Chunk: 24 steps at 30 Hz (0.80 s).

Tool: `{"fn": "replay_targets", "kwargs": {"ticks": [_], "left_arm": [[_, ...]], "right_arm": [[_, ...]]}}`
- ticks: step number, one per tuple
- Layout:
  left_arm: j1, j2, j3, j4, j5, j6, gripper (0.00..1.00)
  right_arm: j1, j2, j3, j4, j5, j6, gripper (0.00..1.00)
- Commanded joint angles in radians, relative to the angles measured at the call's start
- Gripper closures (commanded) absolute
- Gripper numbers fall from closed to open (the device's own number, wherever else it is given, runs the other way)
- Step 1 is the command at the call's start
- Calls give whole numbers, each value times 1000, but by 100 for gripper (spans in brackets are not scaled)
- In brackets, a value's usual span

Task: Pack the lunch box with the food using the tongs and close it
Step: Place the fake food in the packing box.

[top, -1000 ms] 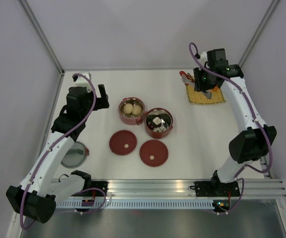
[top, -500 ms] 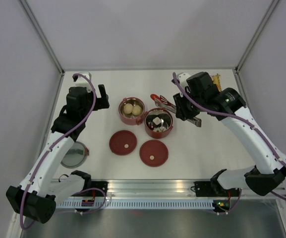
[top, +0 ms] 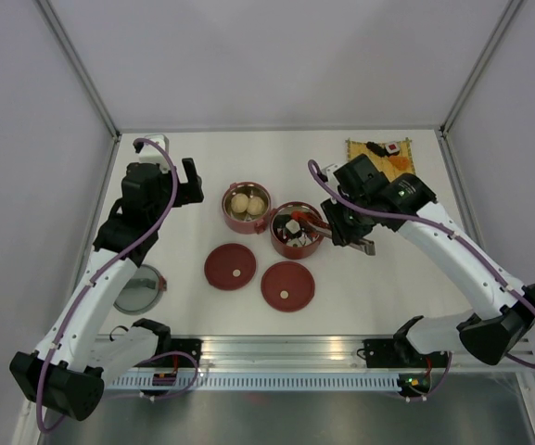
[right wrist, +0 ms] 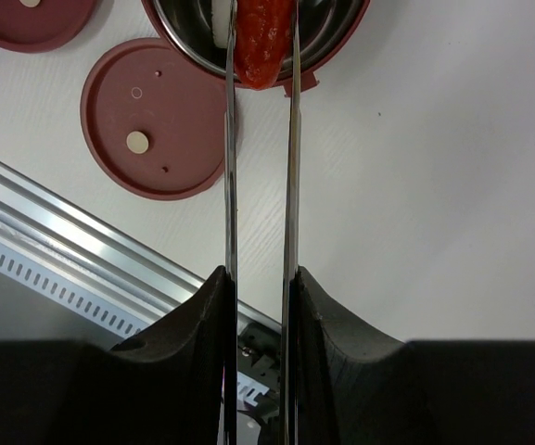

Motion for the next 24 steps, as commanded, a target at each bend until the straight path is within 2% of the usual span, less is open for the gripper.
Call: {"fn": "replay_targets", "kwargs": {"ticks": [1,8,12,15,24], "left_arm": [[4,-13,26,13,-16,8,0],[2,-10,26,13,-11,7,0],[4,-10,26,13,-11,10,0],[4,-11,26,14,-11,10,0],[2,-8,26,13,-8,10,0]], "right_arm": [[1,10,13,87,-27,13,99],[1,46,2,113,-31,1,94],[1,60,-4,115,-25,-2,87],[3,63,-9,113,-16,-4,76],[3,74,-9,121,-8,-5,64]]}}
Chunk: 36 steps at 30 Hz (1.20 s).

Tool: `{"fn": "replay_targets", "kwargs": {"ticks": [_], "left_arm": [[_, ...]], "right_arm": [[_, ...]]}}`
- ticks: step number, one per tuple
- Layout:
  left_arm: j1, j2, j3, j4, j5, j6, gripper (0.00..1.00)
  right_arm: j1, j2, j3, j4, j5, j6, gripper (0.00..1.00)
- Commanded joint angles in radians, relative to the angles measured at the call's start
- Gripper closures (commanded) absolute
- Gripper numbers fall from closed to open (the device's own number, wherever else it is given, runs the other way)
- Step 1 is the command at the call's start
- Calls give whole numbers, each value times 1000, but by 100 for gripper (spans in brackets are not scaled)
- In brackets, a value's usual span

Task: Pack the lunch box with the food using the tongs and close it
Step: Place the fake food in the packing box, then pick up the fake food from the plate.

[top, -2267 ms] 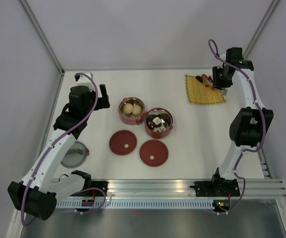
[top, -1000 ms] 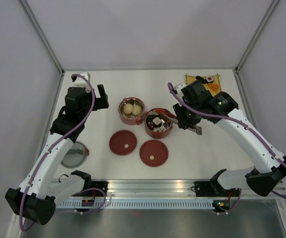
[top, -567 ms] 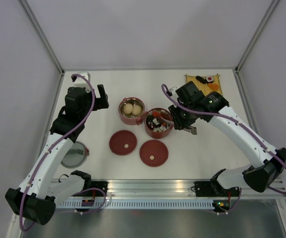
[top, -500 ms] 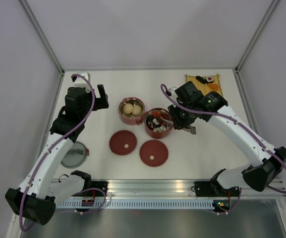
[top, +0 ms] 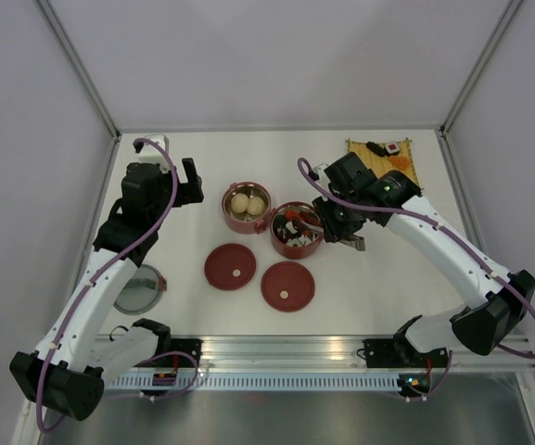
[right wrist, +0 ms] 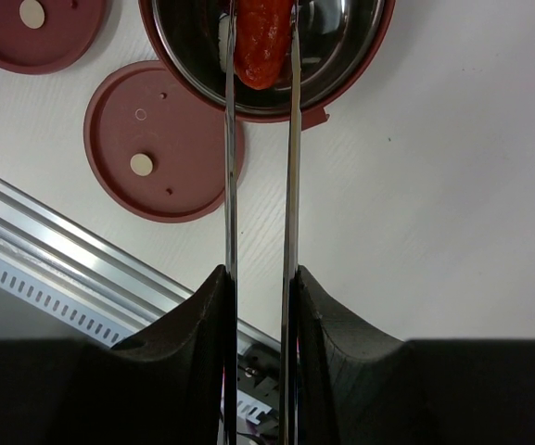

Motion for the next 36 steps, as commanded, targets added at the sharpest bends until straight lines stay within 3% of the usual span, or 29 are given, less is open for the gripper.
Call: {"fn": "replay_targets", "kwargs": {"ticks": [1,7,21,24,30,36], "left_arm": [[4,-8,26,13,-7,10,0],[4,-8,26,13,-7,10,0],[4,-10,26,13,-3,7,0],[4,-13,26,13,0,5,0],[4,-13,26,13,-3,5,0],[4,-8,26,14,7,4,0]], "right_arm": [[1,7,8,47,12,-2,63],[1,10,1,59,15,-2,54],[-8,27,54,70,82,-8,55],[-48,58,95,77,79,-27,55],[-218,139,191,140,18,-45,57],[-409,233,299,206,52,-59,56]]}}
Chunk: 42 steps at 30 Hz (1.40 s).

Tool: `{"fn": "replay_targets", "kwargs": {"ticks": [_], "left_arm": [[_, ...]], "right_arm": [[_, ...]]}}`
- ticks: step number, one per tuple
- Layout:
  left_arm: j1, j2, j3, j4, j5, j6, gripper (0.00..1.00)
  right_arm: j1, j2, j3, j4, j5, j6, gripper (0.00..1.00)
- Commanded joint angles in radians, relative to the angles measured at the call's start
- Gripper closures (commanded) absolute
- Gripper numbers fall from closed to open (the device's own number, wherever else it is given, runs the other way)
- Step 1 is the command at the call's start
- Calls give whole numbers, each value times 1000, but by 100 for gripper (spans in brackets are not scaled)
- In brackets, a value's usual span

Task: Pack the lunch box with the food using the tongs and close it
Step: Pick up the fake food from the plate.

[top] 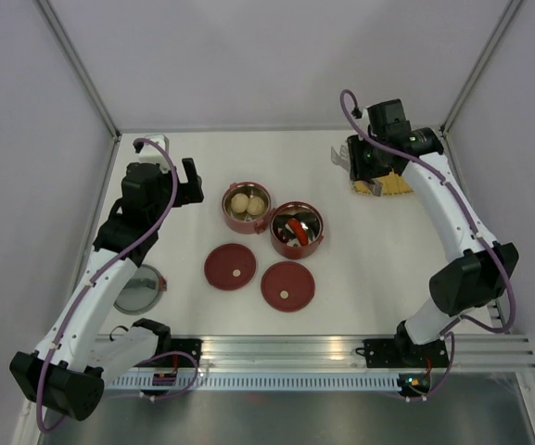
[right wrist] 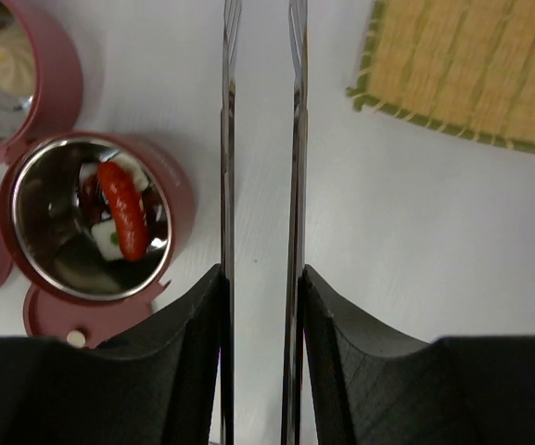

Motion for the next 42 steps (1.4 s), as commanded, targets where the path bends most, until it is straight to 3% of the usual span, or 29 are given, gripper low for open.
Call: {"fn": "replay_targets", "kwargs": {"ticks": [1,6,10,15,27,42], "left_arm": [[4,-8,25,14,6,4,0],[4,-2,25,14,8,2,0],[4,5,25,14,17,1,0],[4,19,25,13,23,-1,0],[4,30,25,13,15,5,0],[4,36,25,13,11,8,0]], "right_arm": [[-118,46,72,96,-28,0,56],[-300,147,100,138,-35,39,57],[-396,178,75,187,43,50,57],[-501,215,69,213,33,59,56],[-512,285,61,253,-33,31,47],[-512,351,68,234,-56,1,46]]}}
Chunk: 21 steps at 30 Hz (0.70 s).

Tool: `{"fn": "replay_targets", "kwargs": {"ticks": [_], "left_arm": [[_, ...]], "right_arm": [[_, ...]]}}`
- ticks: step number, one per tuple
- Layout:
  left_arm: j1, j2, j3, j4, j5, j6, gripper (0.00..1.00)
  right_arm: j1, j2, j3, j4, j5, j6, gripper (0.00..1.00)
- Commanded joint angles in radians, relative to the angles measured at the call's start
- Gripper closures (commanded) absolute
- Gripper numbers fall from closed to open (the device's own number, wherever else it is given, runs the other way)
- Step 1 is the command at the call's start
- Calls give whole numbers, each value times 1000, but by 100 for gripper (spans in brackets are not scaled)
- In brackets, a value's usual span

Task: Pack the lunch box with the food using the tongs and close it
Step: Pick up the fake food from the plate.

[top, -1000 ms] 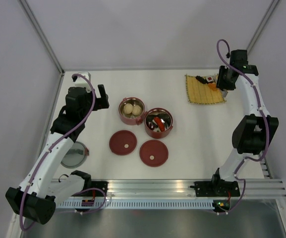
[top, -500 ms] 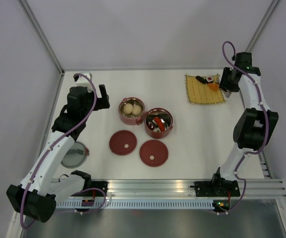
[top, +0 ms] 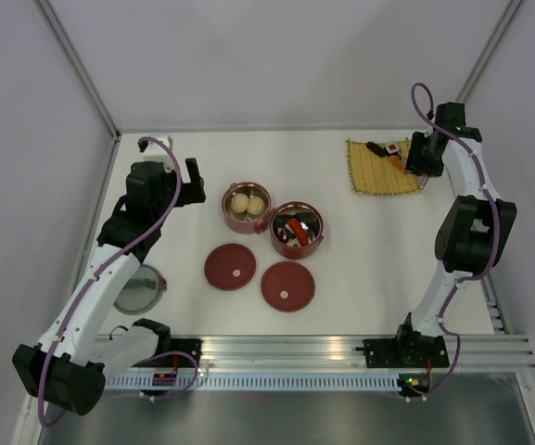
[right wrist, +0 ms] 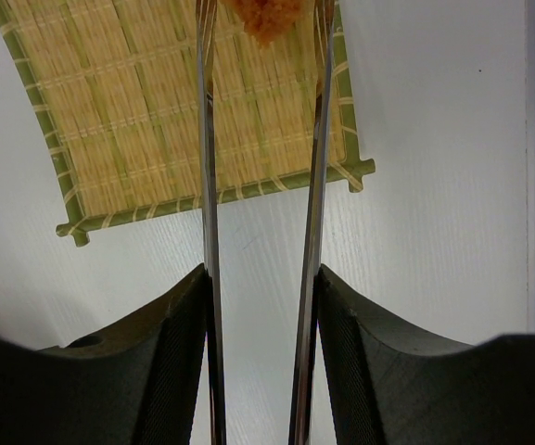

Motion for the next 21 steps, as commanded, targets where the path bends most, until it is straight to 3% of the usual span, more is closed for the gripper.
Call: {"fn": "replay_targets", "kwargs": {"ticks": [1,9,14,17,21], "left_arm": [[4,7,23,13,4,8,0],[4,16,25,13,4,10,0],[4,18,23,13,2,10,0],[4,19,25,14,2,10,0],[4,19,25,14,4,10,0]], "right_arm": [[-1,13,12,22,-12,-15,46],[0,40,21,28,-25,-23,48],[0,53,21,33,-46,-38,55],[0,59,20,35,-64,-55,65],[0,36,3,44,-72,-58,85]]}}
